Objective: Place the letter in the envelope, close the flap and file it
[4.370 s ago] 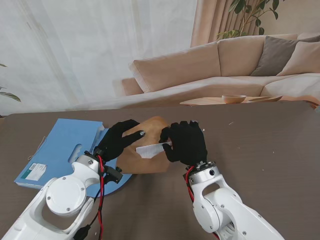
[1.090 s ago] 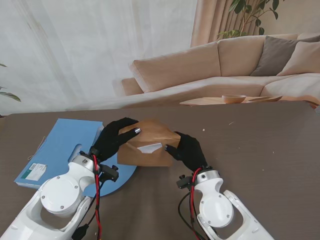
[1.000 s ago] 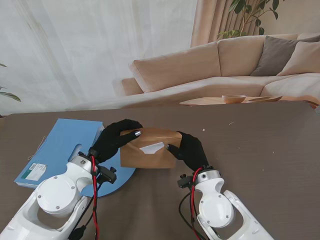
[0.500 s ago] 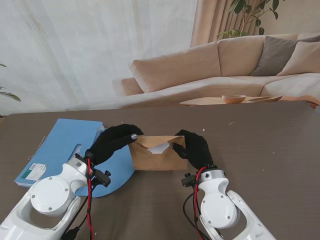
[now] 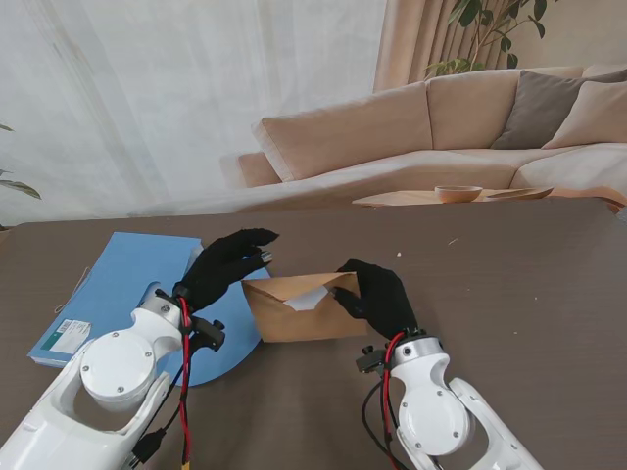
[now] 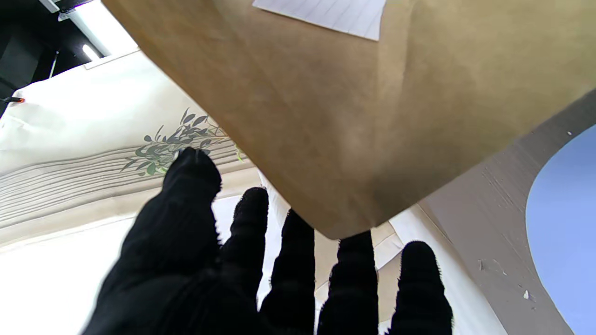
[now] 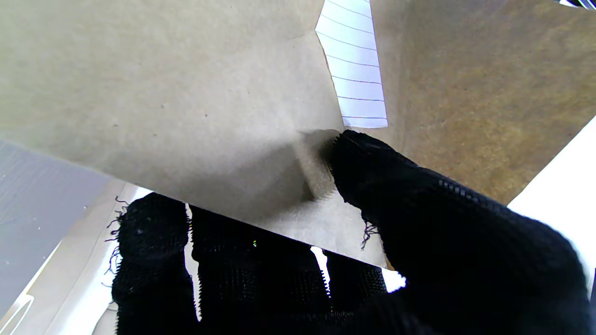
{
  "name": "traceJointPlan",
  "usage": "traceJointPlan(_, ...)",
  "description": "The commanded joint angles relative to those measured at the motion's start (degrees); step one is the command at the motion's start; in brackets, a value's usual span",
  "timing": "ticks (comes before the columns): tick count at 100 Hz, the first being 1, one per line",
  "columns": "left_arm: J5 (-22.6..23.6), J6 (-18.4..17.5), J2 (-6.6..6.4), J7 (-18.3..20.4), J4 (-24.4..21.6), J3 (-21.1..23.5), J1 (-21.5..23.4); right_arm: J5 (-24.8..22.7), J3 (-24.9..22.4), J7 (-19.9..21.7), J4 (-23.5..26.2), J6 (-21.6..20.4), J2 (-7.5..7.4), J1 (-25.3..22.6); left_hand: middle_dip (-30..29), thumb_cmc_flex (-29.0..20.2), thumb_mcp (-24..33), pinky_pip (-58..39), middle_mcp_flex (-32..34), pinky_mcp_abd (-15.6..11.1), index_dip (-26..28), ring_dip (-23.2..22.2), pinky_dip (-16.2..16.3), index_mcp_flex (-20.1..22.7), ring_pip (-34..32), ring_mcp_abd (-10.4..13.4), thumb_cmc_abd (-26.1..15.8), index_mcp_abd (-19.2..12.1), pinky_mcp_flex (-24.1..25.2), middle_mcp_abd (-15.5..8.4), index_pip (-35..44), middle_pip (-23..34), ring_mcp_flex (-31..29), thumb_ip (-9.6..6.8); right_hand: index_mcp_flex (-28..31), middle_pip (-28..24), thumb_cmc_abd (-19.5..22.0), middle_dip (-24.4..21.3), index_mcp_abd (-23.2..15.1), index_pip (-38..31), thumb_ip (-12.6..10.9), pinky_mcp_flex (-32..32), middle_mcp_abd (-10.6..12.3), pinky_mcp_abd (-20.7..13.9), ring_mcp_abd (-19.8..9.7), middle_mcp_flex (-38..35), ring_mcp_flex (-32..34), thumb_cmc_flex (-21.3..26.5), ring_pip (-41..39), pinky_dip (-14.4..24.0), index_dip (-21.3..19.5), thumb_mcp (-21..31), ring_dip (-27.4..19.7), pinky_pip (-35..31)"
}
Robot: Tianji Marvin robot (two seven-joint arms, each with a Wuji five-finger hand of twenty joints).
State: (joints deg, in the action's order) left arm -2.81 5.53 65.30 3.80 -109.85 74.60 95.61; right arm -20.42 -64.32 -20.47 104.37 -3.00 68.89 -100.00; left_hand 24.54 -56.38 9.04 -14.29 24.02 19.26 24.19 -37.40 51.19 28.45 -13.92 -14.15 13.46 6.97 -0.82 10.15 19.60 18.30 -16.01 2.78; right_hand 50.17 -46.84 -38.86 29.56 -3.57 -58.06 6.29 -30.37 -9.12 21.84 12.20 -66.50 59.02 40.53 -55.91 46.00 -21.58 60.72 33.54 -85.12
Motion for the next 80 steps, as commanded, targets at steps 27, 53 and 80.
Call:
traceJointPlan(27,6.9,2.3,-2.82,12.8,0.2,1.8,0.1,-0.3,0.6,-0.4,0.7,-0.5,0.35,0.0,1.6,2.3,-1.3,-1.7,5.7,-0.1,-1.0,-2.1,0.7,1.2,-1.3,-0.4,1.7,3.7,-2.3,0.4,-2.3,2.1,-3.3,-0.9,3.0,-0.4,-0.4,1.0,-2.3,-1.0,0.5,0.3,0.0,0.6,-0.3,-2.4,1.3,1.4,-1.1,0.6,-2.0,1.5,0.8,-1.7)
traceJointPlan(53,3.4,1.1,-3.47,16.5,0.4,2.8,1.0,-0.2,0.7,-0.6,0.7,-0.1,0.46,0.2,3.1,4.2,-3.6,-2.4,14.6,1.7,1.3,-4.1,2.4,11.4,-5.4,-2.9,-0.2,5.5,-4.0,3.4,-0.2,3.8,-6.9,-0.75,3.0,-0.3,-0.4,1.2,-2.1,-0.9,0.5,0.3,0.0,0.6,-0.3,-2.4,1.3,1.5,-1.1,0.6,-2.2,1.5,0.8,-1.9)
traceJointPlan(80,5.9,-2.3,-3.65,16.0,1.0,2.1,1.3,0.0,0.7,-0.8,0.5,0.0,0.54,0.3,16.6,-11.9,-4.0,-4.9,22.0,2.7,14.5,-7.4,7.6,13.4,-16.9,-2.8,1.4,1.6,-8.5,2.3,16.7,11.9,-10.4,-2.06,3.0,-0.2,-0.3,1.3,-2.0,-0.8,0.6,0.3,0.0,0.6,-0.3,-2.3,1.3,1.5,-1.2,0.8,-2.3,1.4,0.9,-2.0)
